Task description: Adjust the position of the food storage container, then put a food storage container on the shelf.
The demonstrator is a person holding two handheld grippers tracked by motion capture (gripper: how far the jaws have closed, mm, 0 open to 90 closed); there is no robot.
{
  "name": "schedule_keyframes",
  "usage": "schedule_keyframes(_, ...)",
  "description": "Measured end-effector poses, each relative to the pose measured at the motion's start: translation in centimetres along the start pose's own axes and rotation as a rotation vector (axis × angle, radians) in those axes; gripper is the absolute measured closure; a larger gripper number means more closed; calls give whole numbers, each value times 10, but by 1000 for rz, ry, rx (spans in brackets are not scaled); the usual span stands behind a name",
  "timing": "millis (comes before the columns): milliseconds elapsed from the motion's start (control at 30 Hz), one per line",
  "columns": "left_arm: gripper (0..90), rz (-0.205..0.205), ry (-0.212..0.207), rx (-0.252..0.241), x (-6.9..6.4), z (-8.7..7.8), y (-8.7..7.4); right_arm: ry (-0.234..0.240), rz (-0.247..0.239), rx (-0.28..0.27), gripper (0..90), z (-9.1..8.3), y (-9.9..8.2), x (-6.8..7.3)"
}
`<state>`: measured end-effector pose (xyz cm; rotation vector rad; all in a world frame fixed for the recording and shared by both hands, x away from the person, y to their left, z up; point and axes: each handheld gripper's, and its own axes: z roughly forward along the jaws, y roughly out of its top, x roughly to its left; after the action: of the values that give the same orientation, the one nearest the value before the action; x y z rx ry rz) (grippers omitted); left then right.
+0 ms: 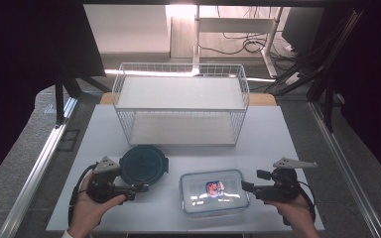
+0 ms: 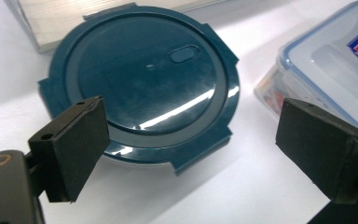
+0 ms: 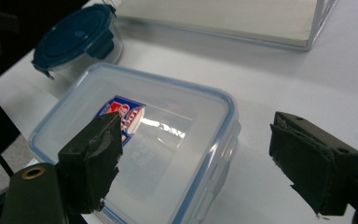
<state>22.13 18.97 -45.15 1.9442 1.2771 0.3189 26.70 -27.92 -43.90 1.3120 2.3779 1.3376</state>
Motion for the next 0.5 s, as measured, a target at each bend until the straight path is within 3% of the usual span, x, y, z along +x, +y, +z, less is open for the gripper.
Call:
schedule_keyframes(233, 74, -38, -24, -9, -8, 1, 2, -17, 0, 7, 160, 0, -2, -4)
schedule_keyframes(367, 61, -60, -10, 6, -18, 4, 4, -16, 3, 11, 150, -1, -3, -6)
schedule_keyframes(500, 55, -75, -60, -11, -28, 5, 8, 1, 31, -5, 147, -1, -4, -7)
